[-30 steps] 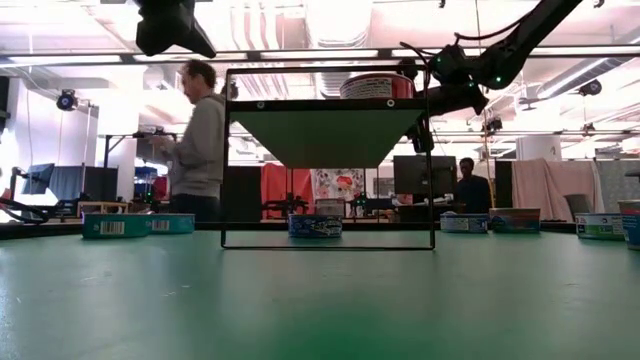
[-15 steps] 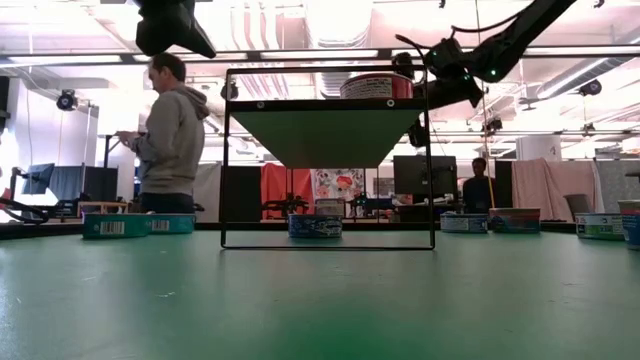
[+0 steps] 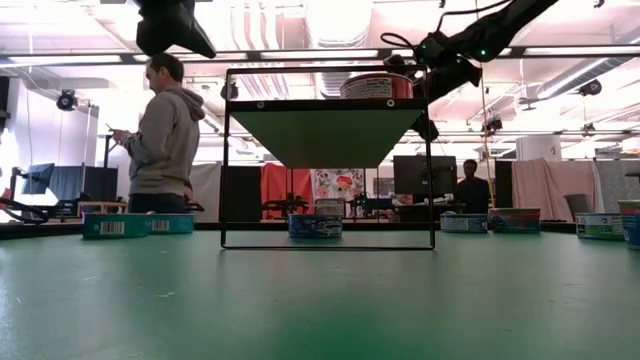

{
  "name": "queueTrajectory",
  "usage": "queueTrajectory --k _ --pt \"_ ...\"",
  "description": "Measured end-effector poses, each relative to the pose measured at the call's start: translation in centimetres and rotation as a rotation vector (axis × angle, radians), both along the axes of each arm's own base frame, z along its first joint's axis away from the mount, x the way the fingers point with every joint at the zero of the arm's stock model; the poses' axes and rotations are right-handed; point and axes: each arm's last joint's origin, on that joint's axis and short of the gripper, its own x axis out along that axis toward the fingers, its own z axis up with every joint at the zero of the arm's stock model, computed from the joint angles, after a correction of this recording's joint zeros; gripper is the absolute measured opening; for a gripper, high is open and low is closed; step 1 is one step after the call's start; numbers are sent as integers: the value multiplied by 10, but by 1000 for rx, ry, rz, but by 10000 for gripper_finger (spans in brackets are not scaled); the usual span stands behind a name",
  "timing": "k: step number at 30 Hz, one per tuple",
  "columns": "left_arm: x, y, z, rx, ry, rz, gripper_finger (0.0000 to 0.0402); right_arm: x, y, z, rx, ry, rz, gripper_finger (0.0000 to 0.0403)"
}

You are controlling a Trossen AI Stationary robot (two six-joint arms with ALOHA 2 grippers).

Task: Stack canned seafood by type on shelf
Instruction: Stack the top left dark blue tuna can on top of the dark blue tuna can on the shelf

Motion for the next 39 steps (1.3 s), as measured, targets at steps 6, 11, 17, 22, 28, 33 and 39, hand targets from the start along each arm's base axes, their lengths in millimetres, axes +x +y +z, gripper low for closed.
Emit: queueTrajectory --k 6,11,17,22,28,33,39 --pt "0 0 0 0 0 0 0 0 0 -1 -8 14 -6 304" --pt "0 0 0 0 0 0 0 2 3 -3 -30 48 -7 311" --pt "0 0 0 -1 0 0 0 6 6 -3 -43 51 11 307" --pt "0 0 0 -1 -2 1 0 7 7 -3 -54 52 21 305" --pt "0 0 0 -4 -6 3 0 10 9 -3 -97 61 29 313" --pt "0 0 0 -4 -6 3 0 12 11 -3 -103 64 38 305" --pt "0 0 0 -6 -9 4 0 12 11 -3 -68 58 21 293"
